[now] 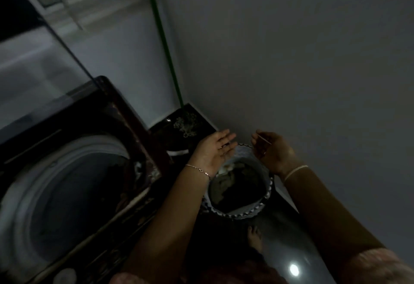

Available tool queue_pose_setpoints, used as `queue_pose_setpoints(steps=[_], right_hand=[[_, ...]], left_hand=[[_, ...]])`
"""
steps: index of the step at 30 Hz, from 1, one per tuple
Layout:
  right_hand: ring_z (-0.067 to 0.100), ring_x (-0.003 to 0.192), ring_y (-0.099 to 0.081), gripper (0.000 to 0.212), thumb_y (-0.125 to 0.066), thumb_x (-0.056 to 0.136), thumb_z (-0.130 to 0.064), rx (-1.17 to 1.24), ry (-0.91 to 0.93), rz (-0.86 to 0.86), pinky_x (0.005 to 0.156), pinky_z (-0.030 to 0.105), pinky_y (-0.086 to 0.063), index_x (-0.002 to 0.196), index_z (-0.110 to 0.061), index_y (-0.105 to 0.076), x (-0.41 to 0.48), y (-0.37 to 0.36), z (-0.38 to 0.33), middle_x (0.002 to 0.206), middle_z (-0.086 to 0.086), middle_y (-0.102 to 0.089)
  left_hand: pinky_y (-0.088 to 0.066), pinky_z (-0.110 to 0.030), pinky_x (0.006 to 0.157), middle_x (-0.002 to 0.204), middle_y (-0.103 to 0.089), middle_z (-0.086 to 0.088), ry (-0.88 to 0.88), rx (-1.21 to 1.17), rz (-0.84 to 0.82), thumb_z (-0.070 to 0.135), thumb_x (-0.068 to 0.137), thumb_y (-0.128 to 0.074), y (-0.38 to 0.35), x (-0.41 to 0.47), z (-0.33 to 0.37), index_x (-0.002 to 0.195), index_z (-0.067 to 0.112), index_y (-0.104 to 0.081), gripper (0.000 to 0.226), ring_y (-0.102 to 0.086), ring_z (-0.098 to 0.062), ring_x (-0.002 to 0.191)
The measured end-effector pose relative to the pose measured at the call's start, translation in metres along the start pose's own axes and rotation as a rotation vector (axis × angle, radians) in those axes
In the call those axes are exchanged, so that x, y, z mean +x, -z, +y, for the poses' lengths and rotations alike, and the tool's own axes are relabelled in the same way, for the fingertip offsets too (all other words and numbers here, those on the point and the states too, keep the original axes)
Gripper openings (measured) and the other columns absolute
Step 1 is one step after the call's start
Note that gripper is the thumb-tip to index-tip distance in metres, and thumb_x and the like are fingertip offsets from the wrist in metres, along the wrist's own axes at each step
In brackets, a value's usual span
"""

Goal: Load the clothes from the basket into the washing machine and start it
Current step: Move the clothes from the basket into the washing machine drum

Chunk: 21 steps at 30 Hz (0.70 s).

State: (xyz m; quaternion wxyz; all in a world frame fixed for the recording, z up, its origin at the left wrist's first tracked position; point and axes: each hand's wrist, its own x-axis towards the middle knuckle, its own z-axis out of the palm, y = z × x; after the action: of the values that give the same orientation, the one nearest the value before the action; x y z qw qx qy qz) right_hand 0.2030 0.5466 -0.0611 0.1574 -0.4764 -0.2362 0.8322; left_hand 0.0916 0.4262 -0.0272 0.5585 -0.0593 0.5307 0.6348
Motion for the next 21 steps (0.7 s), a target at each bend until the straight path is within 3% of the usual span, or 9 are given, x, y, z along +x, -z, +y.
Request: queue_pose_setpoints(steps=[4,6,11,13,14,16,18,19,21], right_hand=[[0.017,0.072,-0.054,0.025,-0.039,0.099,-0.016,-0.014,-0.081,0.067,0.068,0.026,-0.046,0.083,-0.009,-0.057,0.036,0.043,-0.005,0.077,0.005,-0.062],[0.017,0.073,-0.055,0.025,-0.04,0.098,-0.017,-0.067,-0.127,0.084,0.068,0.027,-0.047,0.083,-0.01,-0.059,0.051,0.059,-0.001,0.069,0.003,-0.066],[0.011,0.067,-0.055,0.025,-0.041,0.098,-0.022,-0.298,-0.232,0.114,0.062,0.023,-0.045,0.083,-0.017,-0.06,0.101,0.084,0.019,0.07,-0.002,-0.066],[0.01,0.066,-0.054,0.021,-0.042,0.098,-0.022,-0.386,-0.27,0.136,0.06,0.023,-0.044,0.085,-0.019,-0.059,0.126,0.094,0.037,0.075,-0.001,-0.064],[0.011,0.067,-0.053,0.019,-0.042,0.098,-0.022,-0.42,-0.289,0.146,0.06,0.024,-0.041,0.088,-0.018,-0.058,0.138,0.099,0.047,0.078,-0.001,-0.062],[0.01,0.065,-0.05,0.015,-0.043,0.097,-0.022,-0.487,-0.346,0.171,0.06,0.025,-0.036,0.094,-0.019,-0.057,0.165,0.109,0.07,0.08,-0.001,-0.06],[0.009,0.064,-0.049,0.014,-0.044,0.096,-0.021,-0.549,-0.409,0.198,0.06,0.025,-0.035,0.09,-0.018,-0.056,0.191,0.119,0.094,0.077,-0.002,-0.059],[0.009,0.062,-0.048,0.016,-0.045,0.097,-0.021,-0.575,-0.429,0.211,0.06,0.025,-0.035,0.085,-0.017,-0.056,0.205,0.125,0.107,0.072,-0.002,-0.06],[0.009,0.059,-0.049,0.02,-0.047,0.097,-0.02,-0.628,-0.47,0.238,0.06,0.024,-0.036,0.079,-0.015,-0.056,0.236,0.14,0.132,0.06,-0.005,-0.061]], left_hand=[[-0.045,-0.024,0.08,0.123,-0.058,-0.008,0.068,-0.006,0.102,0.023,0.101,-0.037,-0.018,0.045,-0.029,0.129,0.01,-0.05,0.034,-0.052,-0.021,0.11],[-0.043,-0.023,0.075,0.109,-0.06,-0.005,0.104,-0.021,0.145,0.024,0.102,-0.035,-0.012,0.063,-0.042,0.116,0.012,-0.053,0.026,-0.053,-0.02,0.105],[-0.034,-0.019,0.048,0.068,-0.051,0.001,0.201,-0.058,0.296,0.016,0.1,-0.036,0.02,0.114,-0.082,0.073,0.016,-0.053,0.032,-0.045,-0.01,0.054],[-0.029,-0.019,0.044,0.053,-0.056,0.005,0.241,0.009,0.348,0.016,0.102,-0.032,0.036,0.133,-0.102,0.074,0.012,-0.063,0.042,-0.044,-0.008,0.046],[-0.029,-0.021,0.048,0.049,-0.059,0.005,0.27,0.116,0.397,0.014,0.101,-0.033,0.044,0.143,-0.113,0.09,0.008,-0.068,0.038,-0.045,-0.01,0.05],[-0.038,-0.026,0.061,0.069,-0.066,-0.014,0.302,0.314,0.486,0.008,0.099,-0.037,0.056,0.161,-0.137,0.124,-0.004,-0.056,0.033,-0.052,-0.021,0.067],[-0.04,-0.034,0.074,0.083,-0.062,-0.028,0.315,0.431,0.529,0.003,0.095,-0.046,0.075,0.182,-0.167,0.101,-0.007,-0.064,0.021,-0.053,-0.024,0.077],[-0.037,-0.034,0.075,0.077,-0.06,-0.023,0.336,0.48,0.511,0.002,0.094,-0.049,0.085,0.195,-0.182,0.081,-0.001,-0.063,0.019,-0.05,-0.022,0.077],[-0.037,-0.028,0.077,0.087,-0.061,-0.012,0.38,0.545,0.487,0.004,0.093,-0.052,0.104,0.225,-0.211,0.075,0.006,-0.061,0.02,-0.052,-0.022,0.088]])
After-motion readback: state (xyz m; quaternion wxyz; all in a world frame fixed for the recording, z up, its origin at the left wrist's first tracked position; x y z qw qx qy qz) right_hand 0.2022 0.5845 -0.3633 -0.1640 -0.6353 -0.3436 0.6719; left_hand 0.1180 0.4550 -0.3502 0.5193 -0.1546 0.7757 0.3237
